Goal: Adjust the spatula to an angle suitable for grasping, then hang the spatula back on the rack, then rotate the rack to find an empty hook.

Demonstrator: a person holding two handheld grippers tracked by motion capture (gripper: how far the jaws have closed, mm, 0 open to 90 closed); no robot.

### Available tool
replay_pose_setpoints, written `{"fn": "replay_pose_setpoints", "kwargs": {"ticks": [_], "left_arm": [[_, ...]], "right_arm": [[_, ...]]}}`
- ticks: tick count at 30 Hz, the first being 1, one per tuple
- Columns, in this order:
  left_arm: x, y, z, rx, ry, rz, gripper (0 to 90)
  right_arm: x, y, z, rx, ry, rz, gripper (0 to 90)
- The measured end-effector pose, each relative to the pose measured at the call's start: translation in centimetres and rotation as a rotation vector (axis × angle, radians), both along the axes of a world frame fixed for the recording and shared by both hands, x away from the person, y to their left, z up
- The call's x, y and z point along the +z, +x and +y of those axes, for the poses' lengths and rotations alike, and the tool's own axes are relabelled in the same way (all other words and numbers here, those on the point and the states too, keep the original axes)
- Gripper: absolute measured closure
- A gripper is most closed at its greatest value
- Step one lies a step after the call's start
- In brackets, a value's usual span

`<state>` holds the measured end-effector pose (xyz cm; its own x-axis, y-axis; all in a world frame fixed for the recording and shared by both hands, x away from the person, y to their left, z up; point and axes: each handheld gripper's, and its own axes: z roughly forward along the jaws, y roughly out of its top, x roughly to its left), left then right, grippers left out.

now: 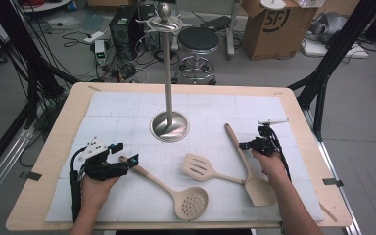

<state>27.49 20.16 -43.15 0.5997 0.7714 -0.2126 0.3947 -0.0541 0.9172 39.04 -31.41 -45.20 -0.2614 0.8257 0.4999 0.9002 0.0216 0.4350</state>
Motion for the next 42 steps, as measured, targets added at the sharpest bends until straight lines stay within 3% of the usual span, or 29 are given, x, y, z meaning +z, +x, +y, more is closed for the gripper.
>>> {"fn": "replay_pose_setpoints", "kwargs": {"ticks": [6, 10, 11, 13, 15, 18, 21, 27, 29, 33, 38, 42], "left_arm": [[0.0, 0.0, 0.0, -0.001, 0.011, 0.001, 22.3], [-0.1, -0.1, 0.0, -0.005, 0.010, 0.004, 22.3], [-0.1, -0.1, 0.0, -0.004, 0.009, 0.004, 22.3], [-0.1, -0.1, 0.0, -0.005, 0.010, 0.004, 22.3], [-0.1, -0.1, 0.0, -0.003, 0.008, 0.007, 22.3], [-0.1, 0.0, 0.0, -0.003, 0.010, 0.007, 22.4], [-0.2, 0.0, -0.1, -0.005, 0.015, 0.009, 22.4], [-0.3, 0.5, -0.3, 0.003, 0.001, 0.014, 22.6], [-0.3, 0.6, -0.5, -0.002, 0.004, 0.010, 22.8], [-0.3, 0.9, -1.0, -0.013, 0.002, 0.009, 22.8], [-0.3, 0.9, -1.1, -0.022, 0.008, 0.004, 22.8], [-0.2, 0.9, -0.9, -0.018, 0.007, 0.003, 22.8]], "right_arm": [[0.3, 0.4, 1.7, 0.067, -0.021, -0.001, 89.3], [0.5, 0.4, 1.9, 0.063, -0.044, -0.023, 88.0], [0.7, 0.3, 1.6, 0.041, -0.045, -0.028, 81.9], [0.9, 0.2, 1.2, 0.020, -0.039, -0.039, 79.1], [1.8, -0.3, 0.4, 0.006, -0.003, -0.062, 69.3], [2.6, -1.0, -0.2, 0.030, 0.043, -0.076, 55.8], [3.2, -1.8, -0.2, 0.077, 0.070, -0.092, 50.0], [3.5, -2.4, 0.3, 0.109, 0.060, -0.080, 44.7], [3.4, -2.6, 0.7, 0.129, 0.052, -0.062, 43.2], [3.4, -3.8, 1.4, 0.165, -0.025, -0.044, 41.9], [3.0, -4.5, 1.4, 0.158, -0.046, -0.024, 42.6], [2.4, -5.1, 1.6, 0.176, -0.094, 0.001, 47.2]]}}
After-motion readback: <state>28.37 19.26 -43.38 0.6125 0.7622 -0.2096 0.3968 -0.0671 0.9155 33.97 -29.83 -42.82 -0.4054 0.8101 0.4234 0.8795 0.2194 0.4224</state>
